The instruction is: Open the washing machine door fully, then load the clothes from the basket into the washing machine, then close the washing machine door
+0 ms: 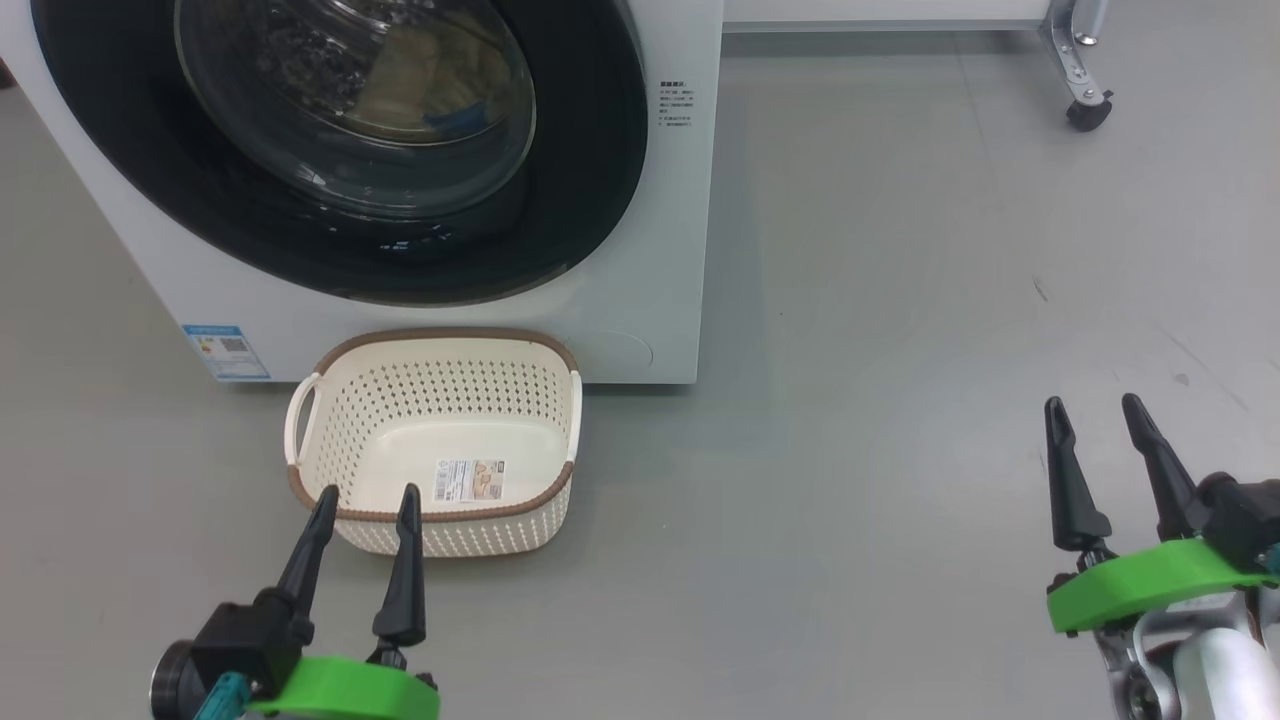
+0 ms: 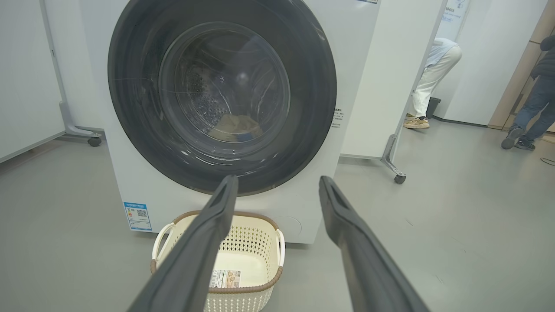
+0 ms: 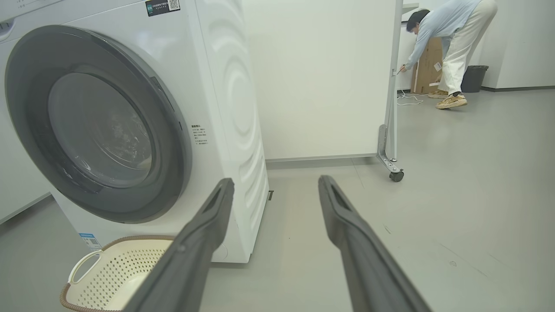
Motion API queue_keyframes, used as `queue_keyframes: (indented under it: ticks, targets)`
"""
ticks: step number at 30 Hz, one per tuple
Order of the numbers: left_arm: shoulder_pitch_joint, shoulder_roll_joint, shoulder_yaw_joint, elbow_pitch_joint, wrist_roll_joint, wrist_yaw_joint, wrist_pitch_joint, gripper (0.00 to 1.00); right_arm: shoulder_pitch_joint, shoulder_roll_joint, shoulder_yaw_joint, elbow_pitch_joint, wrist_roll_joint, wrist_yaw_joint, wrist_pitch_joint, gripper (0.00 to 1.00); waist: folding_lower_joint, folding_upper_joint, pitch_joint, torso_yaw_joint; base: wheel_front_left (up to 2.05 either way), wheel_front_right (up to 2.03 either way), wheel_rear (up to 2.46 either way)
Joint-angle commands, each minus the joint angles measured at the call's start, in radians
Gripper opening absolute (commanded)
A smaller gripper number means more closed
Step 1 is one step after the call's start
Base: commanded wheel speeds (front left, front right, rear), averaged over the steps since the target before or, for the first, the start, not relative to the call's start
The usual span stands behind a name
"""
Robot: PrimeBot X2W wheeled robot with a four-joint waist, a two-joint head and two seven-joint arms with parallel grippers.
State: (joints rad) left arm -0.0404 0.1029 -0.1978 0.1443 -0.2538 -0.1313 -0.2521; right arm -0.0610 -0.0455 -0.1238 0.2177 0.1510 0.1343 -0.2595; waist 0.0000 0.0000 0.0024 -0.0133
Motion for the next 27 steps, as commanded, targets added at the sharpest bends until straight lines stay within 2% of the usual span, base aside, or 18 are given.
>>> queue_keyframes:
  ticks: [1, 27]
  targets:
    - [-0.029, 0.003, 0.046, -0.038, 0.01, 0.001, -0.01, 1.0, -0.025, -0.005, 0.026, -0.028, 0.002, -0.004, -0.002, 1.0, 0.0, 0.0, 0.0, 0.001, 0.0, 0.0, 0.0]
    - [-0.031, 0.013, 0.032, 0.012, -0.062, 0.001, -0.01, 1.0, -0.028, -0.005, 0.028, -0.004, 0.004, -0.004, -0.002, 1.0, 0.0, 0.0, -0.007, 0.001, 0.0, 0.0, 0.0]
